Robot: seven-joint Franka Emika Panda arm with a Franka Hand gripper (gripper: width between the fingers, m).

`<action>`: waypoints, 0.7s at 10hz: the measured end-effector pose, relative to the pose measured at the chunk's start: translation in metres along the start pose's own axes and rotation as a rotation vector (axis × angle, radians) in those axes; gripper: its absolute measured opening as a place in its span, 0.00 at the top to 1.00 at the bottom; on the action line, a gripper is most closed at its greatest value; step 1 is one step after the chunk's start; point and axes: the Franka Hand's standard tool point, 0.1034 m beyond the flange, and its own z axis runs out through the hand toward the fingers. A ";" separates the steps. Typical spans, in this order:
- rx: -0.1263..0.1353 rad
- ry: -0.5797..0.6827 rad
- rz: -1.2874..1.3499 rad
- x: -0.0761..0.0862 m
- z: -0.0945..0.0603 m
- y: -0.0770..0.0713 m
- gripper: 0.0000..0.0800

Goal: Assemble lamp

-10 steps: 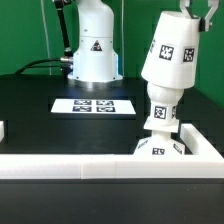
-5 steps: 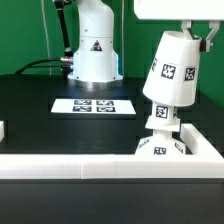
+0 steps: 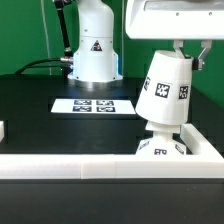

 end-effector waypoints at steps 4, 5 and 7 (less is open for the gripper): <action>0.002 0.007 -0.006 -0.001 0.004 0.006 0.85; 0.003 0.009 -0.013 0.001 0.003 0.009 0.68; 0.004 0.011 -0.025 0.005 -0.001 0.015 0.41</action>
Offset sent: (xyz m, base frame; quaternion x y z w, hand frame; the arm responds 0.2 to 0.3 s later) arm -0.0123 -0.0084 0.0009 0.0128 -0.0041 -0.0111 0.9998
